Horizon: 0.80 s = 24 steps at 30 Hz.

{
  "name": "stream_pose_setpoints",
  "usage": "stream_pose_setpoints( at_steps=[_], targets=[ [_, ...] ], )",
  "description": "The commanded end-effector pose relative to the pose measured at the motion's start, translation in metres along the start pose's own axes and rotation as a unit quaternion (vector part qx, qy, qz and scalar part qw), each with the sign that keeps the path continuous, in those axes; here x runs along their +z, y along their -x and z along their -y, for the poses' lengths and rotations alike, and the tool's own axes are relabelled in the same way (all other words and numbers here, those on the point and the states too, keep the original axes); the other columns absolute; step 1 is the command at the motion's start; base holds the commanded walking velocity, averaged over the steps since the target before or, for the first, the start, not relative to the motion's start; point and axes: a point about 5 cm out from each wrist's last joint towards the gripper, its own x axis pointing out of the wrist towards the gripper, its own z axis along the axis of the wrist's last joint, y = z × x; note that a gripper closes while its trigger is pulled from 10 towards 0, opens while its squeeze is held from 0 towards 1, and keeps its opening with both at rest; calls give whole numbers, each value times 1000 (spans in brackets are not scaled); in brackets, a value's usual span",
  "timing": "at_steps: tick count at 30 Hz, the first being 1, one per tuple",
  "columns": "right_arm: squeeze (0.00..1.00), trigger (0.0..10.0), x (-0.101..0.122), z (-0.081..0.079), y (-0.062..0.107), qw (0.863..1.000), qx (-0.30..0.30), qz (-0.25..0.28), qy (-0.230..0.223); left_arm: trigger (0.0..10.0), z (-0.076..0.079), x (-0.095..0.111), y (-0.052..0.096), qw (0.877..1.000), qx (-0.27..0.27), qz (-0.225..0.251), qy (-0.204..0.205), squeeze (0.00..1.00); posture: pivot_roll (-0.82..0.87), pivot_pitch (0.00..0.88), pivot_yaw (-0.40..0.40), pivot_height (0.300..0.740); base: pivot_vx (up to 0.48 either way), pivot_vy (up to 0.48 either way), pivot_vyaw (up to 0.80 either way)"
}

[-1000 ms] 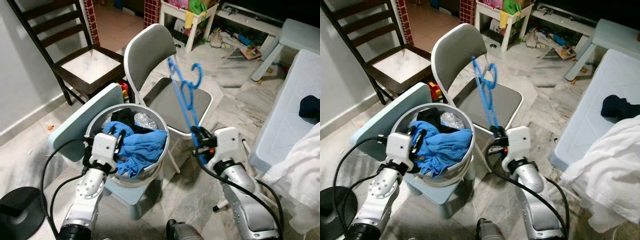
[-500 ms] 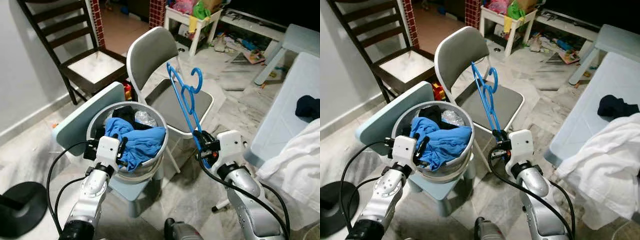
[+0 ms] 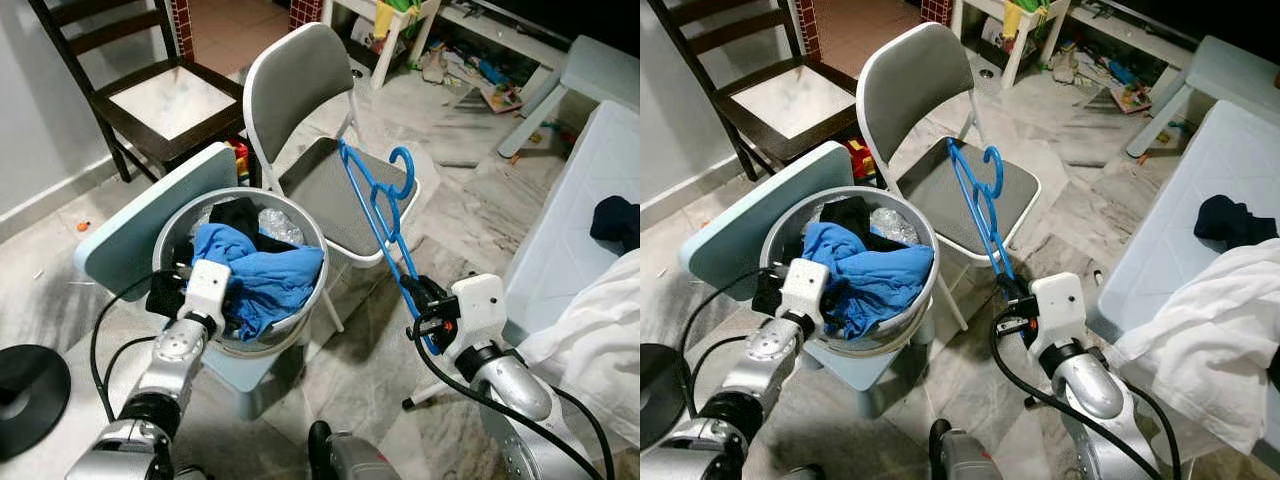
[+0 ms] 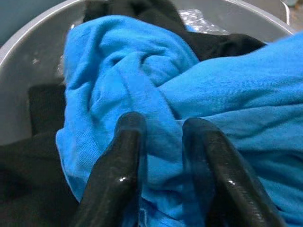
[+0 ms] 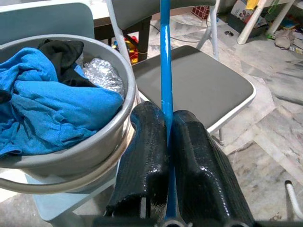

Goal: Hang hanger

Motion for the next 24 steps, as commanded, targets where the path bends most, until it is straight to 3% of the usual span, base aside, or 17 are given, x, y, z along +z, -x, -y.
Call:
stream_pose_setpoints(
  at_steps=[1,8,12,24],
  targets=[
    [0,10000,4,5,5,1000,-11,3,6,10000,7,-2,-1,1000,-7,0,12,1000,-365,281,-159,740,0,0,0],
    [0,10000,6,3,4,1000,-12,3,6,10000,18,14,-3,997,10,71,38,1000,-361,280,-149,740,0,0,0],
    [0,10000,7,2,4,1000,-10,2,4,10000,22,4,-1,998,11,52,39,1000,-361,284,-153,740,0,0,0],
    [0,10000,7,2,5,1000,-10,-2,5,10000,16,3,-4,998,32,33,53,1000,-365,285,-155,740,0,0,0]
  ],
)
